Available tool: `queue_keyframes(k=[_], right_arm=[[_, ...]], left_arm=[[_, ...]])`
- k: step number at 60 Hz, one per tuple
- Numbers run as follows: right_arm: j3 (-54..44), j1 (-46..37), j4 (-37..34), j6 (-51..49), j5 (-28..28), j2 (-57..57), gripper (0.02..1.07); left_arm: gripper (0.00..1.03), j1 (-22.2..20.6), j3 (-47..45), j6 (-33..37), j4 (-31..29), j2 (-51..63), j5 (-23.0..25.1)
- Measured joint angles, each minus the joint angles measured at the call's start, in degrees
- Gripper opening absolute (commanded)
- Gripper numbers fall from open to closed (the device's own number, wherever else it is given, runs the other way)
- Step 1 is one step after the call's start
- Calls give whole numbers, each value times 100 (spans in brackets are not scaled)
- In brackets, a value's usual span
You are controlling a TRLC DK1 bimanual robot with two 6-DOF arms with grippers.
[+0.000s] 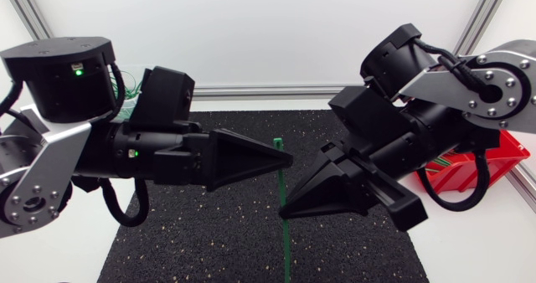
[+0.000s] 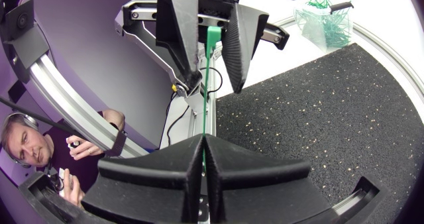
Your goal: Take a green cable tie from the red box, thread the tail through the head to close it, then place it in the transparent bin on the left.
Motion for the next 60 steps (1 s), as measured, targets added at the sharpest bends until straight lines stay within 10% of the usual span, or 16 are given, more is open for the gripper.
queue_keyframes(k=[60], right_arm=[[190, -286, 752, 761, -363, 173, 8]], left_arm=[[49, 210, -120, -2, 459, -212, -455]])
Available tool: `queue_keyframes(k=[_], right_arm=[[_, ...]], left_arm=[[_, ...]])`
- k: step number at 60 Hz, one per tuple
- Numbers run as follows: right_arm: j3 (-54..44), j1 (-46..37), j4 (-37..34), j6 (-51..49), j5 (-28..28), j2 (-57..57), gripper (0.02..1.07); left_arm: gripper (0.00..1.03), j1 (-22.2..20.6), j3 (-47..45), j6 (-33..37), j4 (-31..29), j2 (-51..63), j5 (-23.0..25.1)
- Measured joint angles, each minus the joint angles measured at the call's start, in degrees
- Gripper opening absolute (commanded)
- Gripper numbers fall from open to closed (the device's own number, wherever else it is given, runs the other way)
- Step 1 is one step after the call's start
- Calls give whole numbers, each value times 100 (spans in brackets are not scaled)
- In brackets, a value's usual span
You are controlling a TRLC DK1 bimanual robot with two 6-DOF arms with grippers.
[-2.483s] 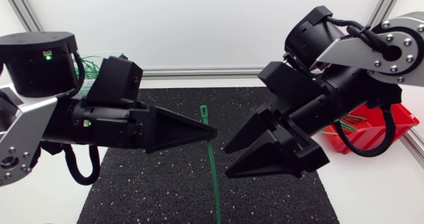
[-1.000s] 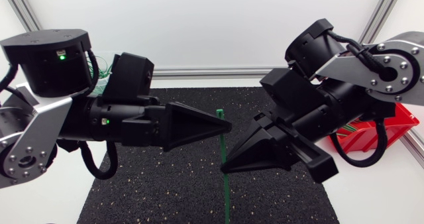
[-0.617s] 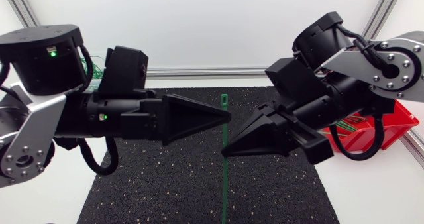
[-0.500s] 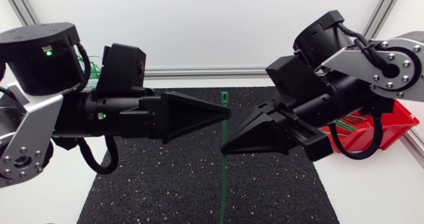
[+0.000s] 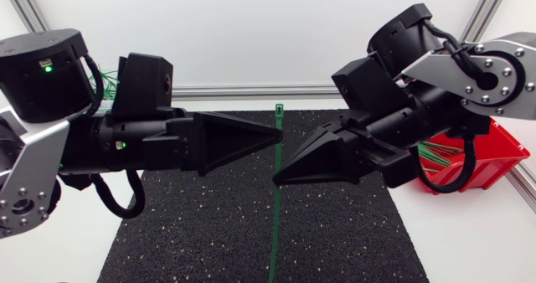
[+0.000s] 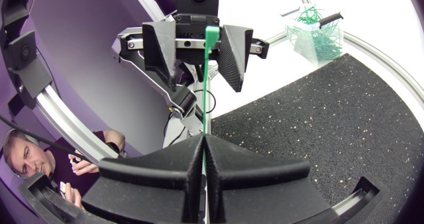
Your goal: Take a green cable tie from the red box, thread the tail through the head to close it, then place it in the transparent bin on the left.
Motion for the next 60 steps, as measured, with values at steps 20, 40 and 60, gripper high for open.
queue_keyframes(k=[20, 40, 60], right_arm=[[0, 0, 0, 2, -22, 146, 8], [0, -2, 0, 20, -63, 146, 8], [0, 0, 4, 20, -63, 146, 8]], left_arm=[[41, -26, 0, -63, 2, 4, -39], [15, -39, 0, -63, 4, 68, -42], [6, -37, 0, -107, 4, 68, -44]])
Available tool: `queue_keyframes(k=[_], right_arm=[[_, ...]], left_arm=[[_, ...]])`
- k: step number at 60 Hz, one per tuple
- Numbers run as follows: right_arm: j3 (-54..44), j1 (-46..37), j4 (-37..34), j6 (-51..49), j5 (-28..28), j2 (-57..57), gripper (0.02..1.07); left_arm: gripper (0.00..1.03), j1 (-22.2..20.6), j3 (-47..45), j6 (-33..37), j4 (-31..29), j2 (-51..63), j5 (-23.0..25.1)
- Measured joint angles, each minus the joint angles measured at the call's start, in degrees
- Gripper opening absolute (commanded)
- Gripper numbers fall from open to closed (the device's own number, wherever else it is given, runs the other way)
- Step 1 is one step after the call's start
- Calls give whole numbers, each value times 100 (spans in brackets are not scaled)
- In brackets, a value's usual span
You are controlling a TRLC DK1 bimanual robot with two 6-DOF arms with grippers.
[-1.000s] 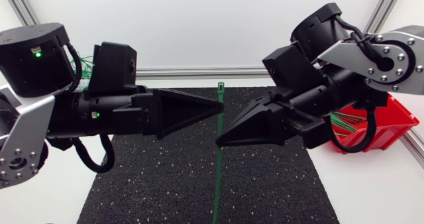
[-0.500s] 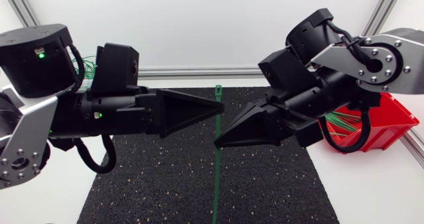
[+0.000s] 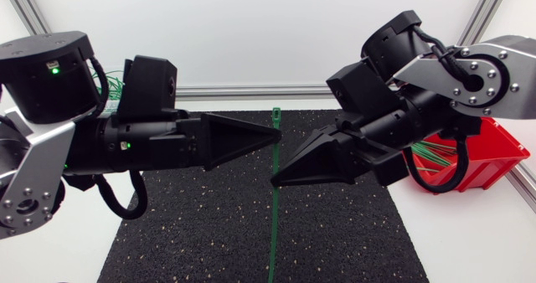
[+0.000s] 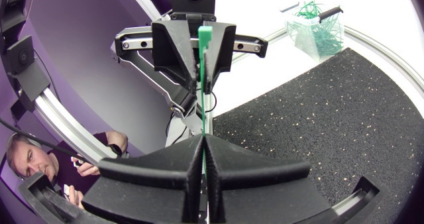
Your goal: Take a green cable tie from the red box, thread the tail through the head to close it, then place it in the transparent bin on the left.
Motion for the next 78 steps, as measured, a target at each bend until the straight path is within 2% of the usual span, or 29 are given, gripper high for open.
queue_keyframes(k=[32, 50, 78], right_arm=[[-2, 0, 42, 0, -2, 0, 8], [-2, 0, 83, 0, 0, 0, 8], [-17, 33, 107, 0, 2, 2, 8]], left_arm=[[6, 33, 0, -46, 39, 26, -17], [14, 83, 7, -133, 42, 26, -46], [14, 114, 55, -153, 46, 26, -85]])
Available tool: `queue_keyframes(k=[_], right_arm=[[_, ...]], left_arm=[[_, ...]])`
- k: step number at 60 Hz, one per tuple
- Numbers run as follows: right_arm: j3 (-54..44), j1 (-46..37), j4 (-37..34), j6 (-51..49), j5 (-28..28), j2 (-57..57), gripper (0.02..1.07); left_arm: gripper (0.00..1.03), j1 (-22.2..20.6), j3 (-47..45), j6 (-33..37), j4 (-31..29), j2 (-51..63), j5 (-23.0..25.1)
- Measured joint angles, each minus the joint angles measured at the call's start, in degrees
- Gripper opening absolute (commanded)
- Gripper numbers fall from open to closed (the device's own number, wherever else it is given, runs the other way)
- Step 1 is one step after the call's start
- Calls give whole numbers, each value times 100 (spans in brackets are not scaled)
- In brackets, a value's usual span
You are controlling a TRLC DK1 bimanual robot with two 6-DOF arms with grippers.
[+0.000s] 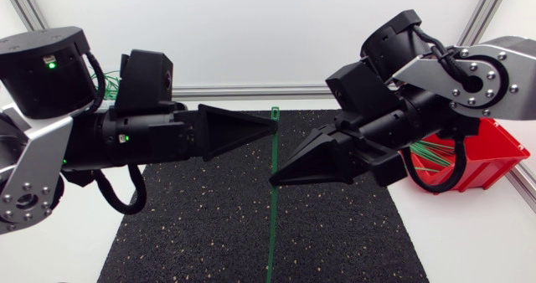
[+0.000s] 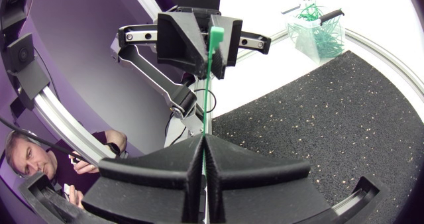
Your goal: Take a green cable tie from the red box, thread the tail through the head to close it, then place it in the transparent bin on the left.
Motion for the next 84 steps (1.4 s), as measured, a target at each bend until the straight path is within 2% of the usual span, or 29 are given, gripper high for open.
queue_keyframes(k=[30, 34, 52, 63, 65, 68, 71, 75, 79, 84], right_arm=[[0, 11, 15, 0, 20, 0, 8], [0, 11, 15, 0, 22, 0, 8], [0, 17, 42, 0, 90, 50, 8], [0, 22, 68, 0, 120, 94, 9], [0, 22, 79, 0, 155, 94, 20], [-4, 22, 103, 0, 240, 94, 48], [-35, 22, 105, 0, 286, 87, 69], [-94, 22, 103, 0, 378, 76, 87], [-155, 22, 101, 2, 485, 42, 97], [-201, 22, 98, 9, 629, -42, 101]], left_arm=[[10, 0, 7, -2, 2, 114, 2], [4, -2, 7, -2, 2, 114, 2], [4, 48, 7, -46, -31, 114, 2], [4, 164, 70, -155, -315, 114, 9], [4, 177, 70, -157, -334, 114, 9], [4, 192, 76, -173, -402, 111, 4], [4, 232, 111, -177, -487, 111, 4], [4, 326, 186, -195, -542, 107, 24], [4, 450, 280, -216, -605, 87, 118], [4, 608, 339, -310, -728, 52, 278]])
